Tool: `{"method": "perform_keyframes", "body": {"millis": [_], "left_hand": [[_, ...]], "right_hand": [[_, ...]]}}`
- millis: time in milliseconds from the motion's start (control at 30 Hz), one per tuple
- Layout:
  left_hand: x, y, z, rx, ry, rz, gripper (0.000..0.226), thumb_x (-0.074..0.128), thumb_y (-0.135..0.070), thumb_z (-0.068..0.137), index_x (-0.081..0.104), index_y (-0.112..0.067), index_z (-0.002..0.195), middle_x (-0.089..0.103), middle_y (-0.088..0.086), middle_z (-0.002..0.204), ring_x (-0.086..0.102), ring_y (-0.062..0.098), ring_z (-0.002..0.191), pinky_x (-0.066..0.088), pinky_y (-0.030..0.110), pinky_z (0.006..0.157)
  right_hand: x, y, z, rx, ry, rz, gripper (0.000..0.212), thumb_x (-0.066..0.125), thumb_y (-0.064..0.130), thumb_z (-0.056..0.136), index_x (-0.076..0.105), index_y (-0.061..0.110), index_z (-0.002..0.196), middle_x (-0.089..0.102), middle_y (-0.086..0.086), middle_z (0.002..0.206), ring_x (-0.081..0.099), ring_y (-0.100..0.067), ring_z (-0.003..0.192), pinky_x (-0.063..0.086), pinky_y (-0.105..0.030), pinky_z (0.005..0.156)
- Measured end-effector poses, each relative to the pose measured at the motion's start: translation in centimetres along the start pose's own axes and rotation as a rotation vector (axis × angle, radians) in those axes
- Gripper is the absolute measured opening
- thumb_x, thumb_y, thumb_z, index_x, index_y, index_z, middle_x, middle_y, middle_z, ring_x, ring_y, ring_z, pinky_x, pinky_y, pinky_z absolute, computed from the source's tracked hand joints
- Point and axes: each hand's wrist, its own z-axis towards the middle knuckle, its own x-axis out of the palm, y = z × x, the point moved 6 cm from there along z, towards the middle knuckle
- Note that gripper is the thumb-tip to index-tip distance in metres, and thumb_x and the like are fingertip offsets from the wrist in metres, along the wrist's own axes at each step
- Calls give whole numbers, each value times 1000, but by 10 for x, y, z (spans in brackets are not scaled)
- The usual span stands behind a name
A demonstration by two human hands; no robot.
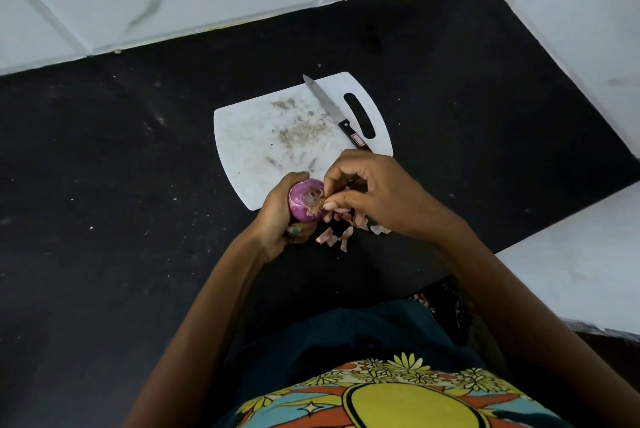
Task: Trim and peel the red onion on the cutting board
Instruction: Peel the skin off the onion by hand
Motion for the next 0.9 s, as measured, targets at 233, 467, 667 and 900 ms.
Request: {"method": "perform_keyframes", "body": {"millis": [233,467,667,900], "left_hand": [[0,0,-1,28,-161,-54,55,21,-41,96,47,-4,65,38,-4,32,24,7,27,14,16,38],[-5,-5,-5,83,-490,-116,34,29,-35,95,50,-17,75,51,-7,41,43,5,36,32,21,51],[-10,-6,-8,97,-563,-117,35,28,-34,96,54,-21,77,53,1,61,45,13,56,36,28,62],[-8,-2,-9,103,-622,-155,43,26,-37,99,57,-23,74,63,-2,53,54,18,66,45,30,68]], "right_hand": [[4,-6,-1,15,-4,-62,4,65,5,85,62,4,84,59,-1,86,60,-8,73,51,-19,66],[9,-6,-4,-3,-116,-81,5,65,10,86,60,8,85,57,1,86,56,-10,77,46,-16,70],[18,-3,-9,50,7,8,5,70,12,83,65,11,84,64,-2,87,65,-14,73,57,-28,64],[24,-1,-15,50,297,207,8,69,7,83,65,14,84,69,-8,95,68,-24,86,58,-34,77]]}}
